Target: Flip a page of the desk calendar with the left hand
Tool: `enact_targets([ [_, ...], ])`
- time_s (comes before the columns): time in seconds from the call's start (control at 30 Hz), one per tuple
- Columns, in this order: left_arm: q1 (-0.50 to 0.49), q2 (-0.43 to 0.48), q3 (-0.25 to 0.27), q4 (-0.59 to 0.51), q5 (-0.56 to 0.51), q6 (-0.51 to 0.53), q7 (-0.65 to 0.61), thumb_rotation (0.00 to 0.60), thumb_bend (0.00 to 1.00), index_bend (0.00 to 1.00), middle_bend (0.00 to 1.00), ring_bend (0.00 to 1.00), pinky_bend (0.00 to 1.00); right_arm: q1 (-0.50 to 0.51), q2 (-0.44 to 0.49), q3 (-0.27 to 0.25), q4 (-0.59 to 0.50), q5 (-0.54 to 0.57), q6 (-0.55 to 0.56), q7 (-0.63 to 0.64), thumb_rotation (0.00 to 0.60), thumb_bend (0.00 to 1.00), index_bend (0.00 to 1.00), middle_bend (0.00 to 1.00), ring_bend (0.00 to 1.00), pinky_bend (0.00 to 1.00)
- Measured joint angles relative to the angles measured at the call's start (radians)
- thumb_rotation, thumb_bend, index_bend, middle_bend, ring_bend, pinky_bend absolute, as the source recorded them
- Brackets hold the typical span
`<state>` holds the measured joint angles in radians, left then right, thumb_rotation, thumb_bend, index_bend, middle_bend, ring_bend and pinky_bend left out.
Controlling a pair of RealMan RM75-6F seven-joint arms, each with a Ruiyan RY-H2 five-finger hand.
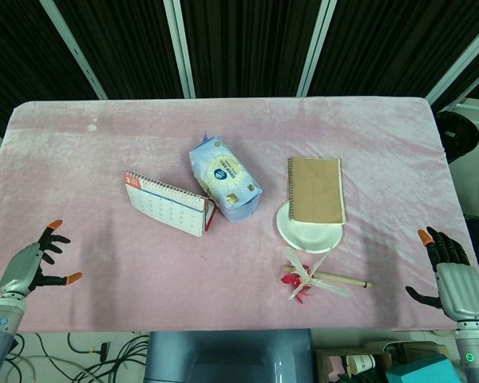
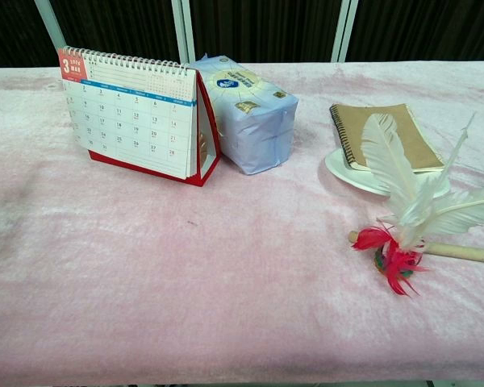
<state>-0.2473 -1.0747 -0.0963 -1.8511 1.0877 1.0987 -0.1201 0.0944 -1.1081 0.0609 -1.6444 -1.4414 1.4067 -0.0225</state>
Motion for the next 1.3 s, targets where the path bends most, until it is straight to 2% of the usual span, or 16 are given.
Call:
enact_targets([
  [0.67,-0.002,0.002,0.0,-0.001,-0.004,-0.005,-0.004,0.6,0.02,0.0,0.29,0.32,0.44,0.0,0.001,-0.001,-0.004,-0.001,-0.001,0.002,0.6,0.09,0.0,0.0,0.0,0.07],
  [0.83,-0.012,-0.006,-0.005,0.004,-0.024,-0.017,0.003,0.6,0.03,0.0,0.32,0.33,0.44,0.001,0.002,0.002,-0.003,0.006,-0.005,0.005,0.6,0.09,0.0,0.0,0.0,0.07],
  [0.9,-0.017,-0.01,-0.009,0.004,-0.036,-0.023,0.004,0.6,0.05,0.0,0.35,0.36,0.46,0.002,0.002,0.003,-0.004,0.01,-0.007,0.007,0.6,0.09,0.0,0.0,0.0,0.07],
  [0.97,-0.026,-0.013,-0.018,0.003,-0.057,-0.033,0.006,0.6,0.09,0.0,0.43,0.44,0.51,0.002,0.003,0.004,-0.004,0.012,-0.01,0.009,0.6,0.09,0.0,0.0,0.0,0.07],
  [1.07,-0.043,-0.017,-0.03,-0.001,-0.093,-0.048,0.017,0.6,0.16,0.0,0.6,0.62,0.64,0.003,0.003,0.004,-0.004,0.012,-0.012,0.012,0.6,0.09,0.0,0.0,0.0,0.07],
  [1.13,-0.059,-0.022,-0.039,0.0,-0.119,-0.056,0.037,0.6,0.18,0.0,0.68,0.7,0.69,0.004,0.004,0.004,-0.005,0.013,-0.014,0.014,0.6,0.09,0.0,0.0,0.0,0.07],
  [1.3,-0.108,-0.042,-0.058,0.002,-0.201,-0.091,0.091,0.6,0.19,0.0,0.75,0.77,0.74,0.005,0.006,0.006,-0.007,0.02,-0.018,0.015,0.6,0.09,0.0,0.0,0.0,0.07],
])
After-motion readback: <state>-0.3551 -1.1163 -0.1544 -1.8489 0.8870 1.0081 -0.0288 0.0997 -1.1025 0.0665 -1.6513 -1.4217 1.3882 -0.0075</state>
